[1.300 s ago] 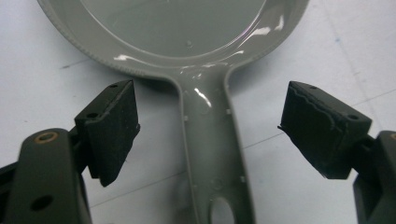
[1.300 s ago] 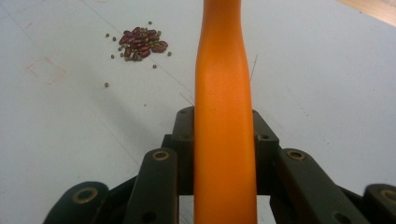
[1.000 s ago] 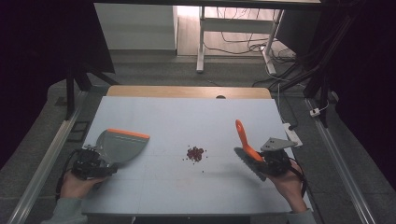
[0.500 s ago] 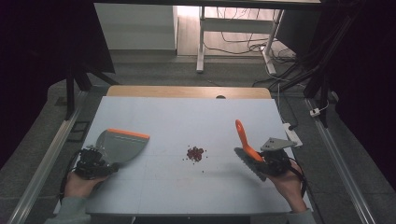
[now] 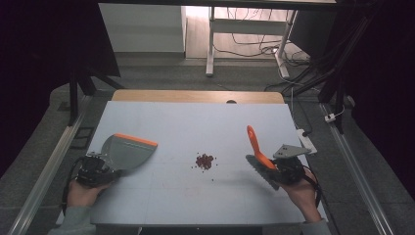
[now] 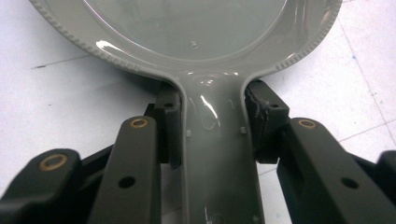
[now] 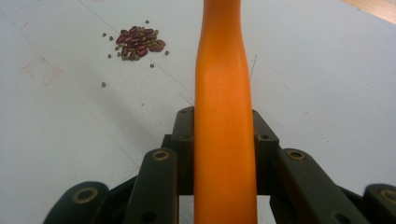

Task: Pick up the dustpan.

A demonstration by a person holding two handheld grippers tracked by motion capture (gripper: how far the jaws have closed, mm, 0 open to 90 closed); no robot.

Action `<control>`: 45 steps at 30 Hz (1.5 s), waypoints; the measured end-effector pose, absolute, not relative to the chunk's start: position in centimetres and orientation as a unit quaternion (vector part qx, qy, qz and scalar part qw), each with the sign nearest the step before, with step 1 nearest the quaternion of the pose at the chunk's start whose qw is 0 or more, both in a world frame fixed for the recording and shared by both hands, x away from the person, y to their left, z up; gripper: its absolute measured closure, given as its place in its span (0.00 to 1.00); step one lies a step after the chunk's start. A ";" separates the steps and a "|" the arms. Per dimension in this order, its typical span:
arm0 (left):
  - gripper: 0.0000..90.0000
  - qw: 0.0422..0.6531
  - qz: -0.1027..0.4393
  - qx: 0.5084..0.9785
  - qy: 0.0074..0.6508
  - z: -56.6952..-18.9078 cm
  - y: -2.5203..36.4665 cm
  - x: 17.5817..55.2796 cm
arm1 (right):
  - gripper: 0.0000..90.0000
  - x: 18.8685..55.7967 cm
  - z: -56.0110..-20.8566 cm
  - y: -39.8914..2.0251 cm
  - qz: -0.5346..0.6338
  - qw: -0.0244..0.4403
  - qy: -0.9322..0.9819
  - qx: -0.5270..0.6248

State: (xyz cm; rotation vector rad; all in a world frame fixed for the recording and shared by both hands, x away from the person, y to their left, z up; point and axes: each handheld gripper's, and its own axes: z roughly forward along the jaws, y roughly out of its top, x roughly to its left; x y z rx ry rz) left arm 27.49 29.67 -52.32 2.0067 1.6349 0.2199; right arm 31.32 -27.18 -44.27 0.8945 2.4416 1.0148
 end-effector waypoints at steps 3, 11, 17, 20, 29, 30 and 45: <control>0.69 0.271 0.086 0.744 0.605 -52.2 29.7 27.4 | 0.79 31.3 -44.2 -27.2 0.360 0.176 0.861 0.314; 0.69 0.298 0.092 0.748 0.586 -51.7 29.7 27.3 | 0.79 31.2 -43.9 -27.1 0.369 0.174 0.856 0.318; 0.69 0.337 0.099 0.747 0.564 -51.0 29.9 27.0 | 0.79 31.2 -43.6 -26.9 0.373 0.178 0.854 0.314; 0.69 0.357 0.100 0.746 0.554 -50.7 29.9 26.8 | 0.79 31.2 -43.5 -27.0 0.375 0.180 0.854 0.314; 0.69 0.385 0.109 0.750 0.526 -49.6 29.6 26.3 | 0.79 31.0 -43.6 -27.6 0.378 0.190 0.844 0.330; 0.69 0.388 0.109 0.751 0.523 -49.5 29.5 26.2 | 0.79 31.0 -43.6 -27.6 0.378 0.190 0.844 0.330; 0.69 0.413 0.114 0.762 0.486 -47.8 29.2 25.3 | 0.79 30.9 -43.8 -27.9 0.382 0.196 0.841 0.331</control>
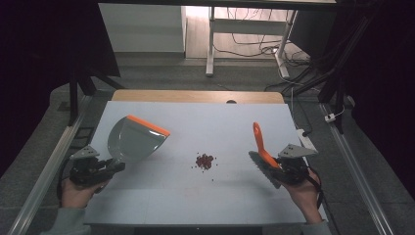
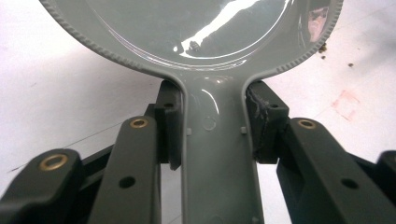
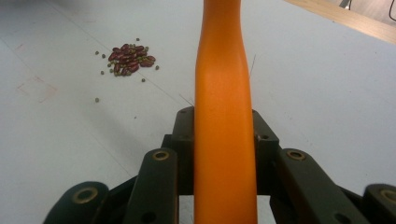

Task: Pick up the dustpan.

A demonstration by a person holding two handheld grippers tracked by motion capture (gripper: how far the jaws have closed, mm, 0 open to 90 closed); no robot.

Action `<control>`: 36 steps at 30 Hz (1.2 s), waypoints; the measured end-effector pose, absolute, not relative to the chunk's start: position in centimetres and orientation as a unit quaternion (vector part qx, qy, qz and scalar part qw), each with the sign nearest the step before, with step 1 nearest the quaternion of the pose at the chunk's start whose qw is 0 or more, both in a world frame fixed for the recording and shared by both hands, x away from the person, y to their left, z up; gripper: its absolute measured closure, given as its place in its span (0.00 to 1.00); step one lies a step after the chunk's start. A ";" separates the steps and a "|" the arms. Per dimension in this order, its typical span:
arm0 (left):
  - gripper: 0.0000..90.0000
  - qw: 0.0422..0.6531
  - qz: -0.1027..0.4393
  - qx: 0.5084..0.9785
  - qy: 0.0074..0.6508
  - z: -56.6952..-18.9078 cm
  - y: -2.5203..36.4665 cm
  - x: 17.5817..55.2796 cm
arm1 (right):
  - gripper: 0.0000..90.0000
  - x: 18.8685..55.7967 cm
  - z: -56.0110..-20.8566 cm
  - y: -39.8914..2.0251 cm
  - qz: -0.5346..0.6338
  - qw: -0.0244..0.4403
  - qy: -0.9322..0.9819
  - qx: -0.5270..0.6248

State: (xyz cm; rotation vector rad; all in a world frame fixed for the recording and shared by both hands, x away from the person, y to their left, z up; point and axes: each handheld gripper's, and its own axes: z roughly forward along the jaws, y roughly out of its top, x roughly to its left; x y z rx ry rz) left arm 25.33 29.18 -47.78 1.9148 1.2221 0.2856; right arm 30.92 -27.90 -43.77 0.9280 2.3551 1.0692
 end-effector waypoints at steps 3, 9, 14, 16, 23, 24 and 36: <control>0.69 0.415 0.114 0.767 0.476 -47.5 28.9 25.1 | 0.79 30.8 -43.7 -27.9 0.381 0.197 0.840 0.332; 0.69 0.421 0.108 0.781 0.449 -46.8 28.1 24.8 | 0.79 30.7 -43.7 -27.8 0.385 0.199 0.840 0.328; 0.69 0.419 0.102 0.793 0.430 -46.7 27.3 24.8 | 0.79 30.8 -43.7 -27.7 0.385 0.199 0.840 0.326; 0.69 0.419 0.098 0.796 0.425 -46.8 27.0 24.8 | 0.79 30.8 -43.7 -27.7 0.385 0.199 0.840 0.326; 0.69 0.411 0.084 0.813 0.404 -47.0 26.2 24.8 | 0.79 30.7 -43.7 -27.6 0.386 0.198 0.840 0.324; 0.69 0.410 0.083 0.815 0.400 -47.0 26.1 24.8 | 0.79 30.7 -43.7 -27.6 0.385 0.198 0.841 0.324; 0.69 0.386 0.055 0.855 0.341 -47.1 24.5 24.4 | 0.79 30.6 -43.8 -27.3 0.382 0.197 0.844 0.321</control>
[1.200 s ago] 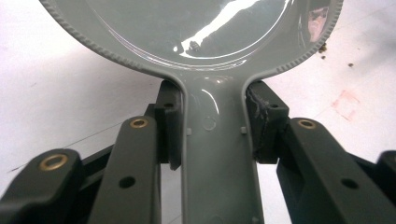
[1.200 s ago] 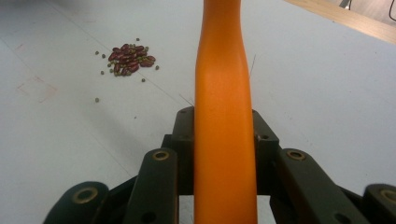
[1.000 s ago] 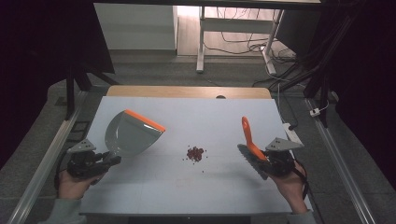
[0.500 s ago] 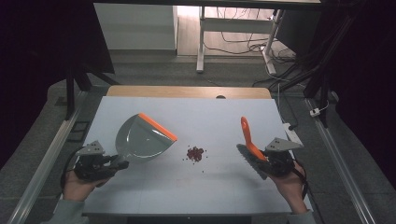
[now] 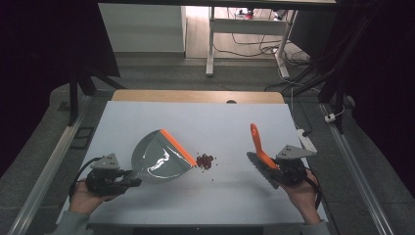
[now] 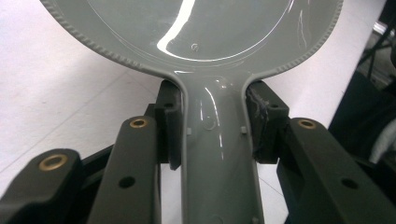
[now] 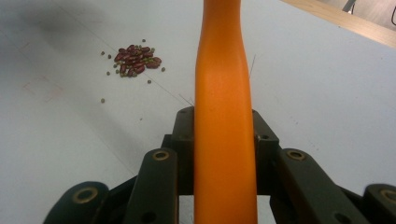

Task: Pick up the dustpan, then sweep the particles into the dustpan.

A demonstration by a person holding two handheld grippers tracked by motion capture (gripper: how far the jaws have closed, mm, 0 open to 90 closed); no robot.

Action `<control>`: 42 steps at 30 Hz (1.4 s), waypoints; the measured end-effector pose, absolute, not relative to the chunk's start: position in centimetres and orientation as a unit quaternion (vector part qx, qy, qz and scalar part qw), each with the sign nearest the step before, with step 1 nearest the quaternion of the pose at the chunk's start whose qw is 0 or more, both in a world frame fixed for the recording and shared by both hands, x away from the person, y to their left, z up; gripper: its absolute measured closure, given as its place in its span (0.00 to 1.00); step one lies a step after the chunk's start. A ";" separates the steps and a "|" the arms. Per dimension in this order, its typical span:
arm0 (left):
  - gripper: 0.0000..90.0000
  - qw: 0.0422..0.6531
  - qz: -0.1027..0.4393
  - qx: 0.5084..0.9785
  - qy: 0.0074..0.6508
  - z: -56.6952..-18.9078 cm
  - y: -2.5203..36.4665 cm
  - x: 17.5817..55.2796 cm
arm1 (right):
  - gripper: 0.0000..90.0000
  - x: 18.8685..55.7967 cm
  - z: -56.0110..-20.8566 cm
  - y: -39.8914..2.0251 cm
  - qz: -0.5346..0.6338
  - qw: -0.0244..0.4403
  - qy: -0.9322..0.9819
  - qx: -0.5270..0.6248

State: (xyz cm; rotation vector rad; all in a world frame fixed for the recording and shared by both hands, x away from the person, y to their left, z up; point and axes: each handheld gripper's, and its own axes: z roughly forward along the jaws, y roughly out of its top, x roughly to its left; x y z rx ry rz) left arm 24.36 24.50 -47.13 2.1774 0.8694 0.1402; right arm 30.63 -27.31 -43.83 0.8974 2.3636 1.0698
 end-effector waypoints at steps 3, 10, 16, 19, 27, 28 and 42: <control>0.69 0.381 0.049 0.862 0.331 -47.2 24.1 24.3 | 0.79 30.6 -43.8 -27.1 0.383 0.195 0.844 0.321; 0.69 0.367 0.040 0.870 0.327 -47.4 23.9 24.0 | 0.79 30.5 -43.8 -26.9 0.384 0.195 0.846 0.316; 0.69 0.345 0.038 0.880 0.323 -47.9 23.6 23.9 | 0.79 30.4 -44.0 -26.8 0.380 0.192 0.847 0.318; 0.69 0.337 0.033 0.886 0.317 -48.2 23.3 23.9 | 0.79 30.4 -43.9 -26.7 0.381 0.193 0.848 0.315; 0.69 0.330 0.030 0.888 0.319 -48.3 23.4 23.6 | 0.79 30.4 -44.0 -26.5 0.382 0.192 0.847 0.316; 0.69 0.329 0.031 0.888 0.321 -48.4 23.4 23.6 | 0.79 30.5 -43.9 -26.3 0.383 0.191 0.848 0.314; 0.69 0.320 0.023 0.888 0.328 -49.1 23.5 23.2 | 0.79 34.4 -42.6 -21.4 0.392 0.169 0.851 0.306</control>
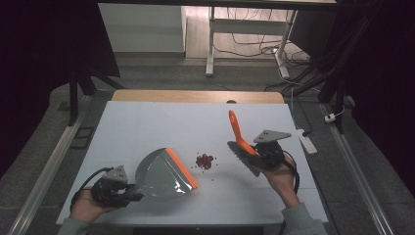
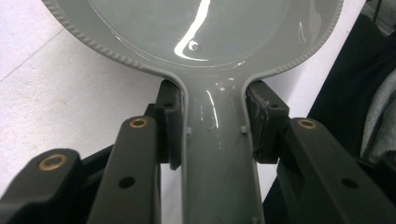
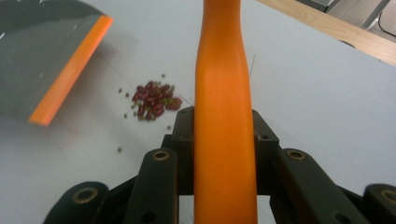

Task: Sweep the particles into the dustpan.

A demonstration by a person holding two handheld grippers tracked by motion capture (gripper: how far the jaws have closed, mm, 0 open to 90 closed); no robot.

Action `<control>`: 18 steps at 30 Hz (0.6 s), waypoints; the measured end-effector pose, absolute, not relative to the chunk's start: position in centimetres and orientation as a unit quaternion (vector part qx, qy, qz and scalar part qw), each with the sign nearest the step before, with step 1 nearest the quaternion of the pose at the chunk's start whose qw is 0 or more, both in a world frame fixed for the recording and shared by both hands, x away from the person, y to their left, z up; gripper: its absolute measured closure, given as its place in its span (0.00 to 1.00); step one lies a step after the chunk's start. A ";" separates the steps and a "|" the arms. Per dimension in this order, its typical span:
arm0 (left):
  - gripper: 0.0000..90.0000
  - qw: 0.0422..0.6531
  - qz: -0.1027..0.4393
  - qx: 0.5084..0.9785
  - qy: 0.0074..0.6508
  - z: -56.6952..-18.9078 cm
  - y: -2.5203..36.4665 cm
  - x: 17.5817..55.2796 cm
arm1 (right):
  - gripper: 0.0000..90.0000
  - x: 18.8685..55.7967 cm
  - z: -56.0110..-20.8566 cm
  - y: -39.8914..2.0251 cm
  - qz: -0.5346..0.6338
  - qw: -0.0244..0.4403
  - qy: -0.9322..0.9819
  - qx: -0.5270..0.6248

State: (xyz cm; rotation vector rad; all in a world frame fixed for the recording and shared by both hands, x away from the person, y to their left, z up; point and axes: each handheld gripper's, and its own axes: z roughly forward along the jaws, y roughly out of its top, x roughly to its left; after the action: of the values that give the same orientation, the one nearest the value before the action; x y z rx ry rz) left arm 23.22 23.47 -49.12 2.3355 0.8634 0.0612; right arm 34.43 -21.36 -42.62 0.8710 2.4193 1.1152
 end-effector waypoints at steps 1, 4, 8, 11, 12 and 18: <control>0.69 0.320 0.023 0.889 0.328 -49.1 23.4 23.2 | 0.79 34.4 -42.6 -21.4 0.392 0.169 0.851 0.306; 0.69 0.319 0.022 0.890 0.324 -49.1 23.3 23.2 | 0.79 35.2 -42.6 -20.4 0.386 0.168 0.853 0.308; 0.68 0.317 0.019 0.893 0.319 -49.2 23.2 23.2 | 0.79 36.0 -42.5 -19.5 0.384 0.162 0.852 0.317; 0.68 0.314 0.017 0.895 0.317 -49.4 23.1 23.3 | 0.79 36.6 -42.6 -19.1 0.381 0.160 0.849 0.329; 0.68 0.312 0.017 0.895 0.319 -49.4 23.1 23.3 | 0.79 36.9 -42.7 -18.9 0.378 0.160 0.849 0.333; 0.68 0.303 0.014 0.898 0.320 -49.5 22.5 23.4 | 0.79 38.4 -43.4 -18.2 0.364 0.162 0.849 0.348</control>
State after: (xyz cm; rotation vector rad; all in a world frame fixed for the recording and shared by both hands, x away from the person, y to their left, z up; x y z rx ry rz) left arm 23.44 22.54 -49.53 2.3786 0.8473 0.0373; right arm 38.36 -18.17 -43.41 0.9923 2.4225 1.0382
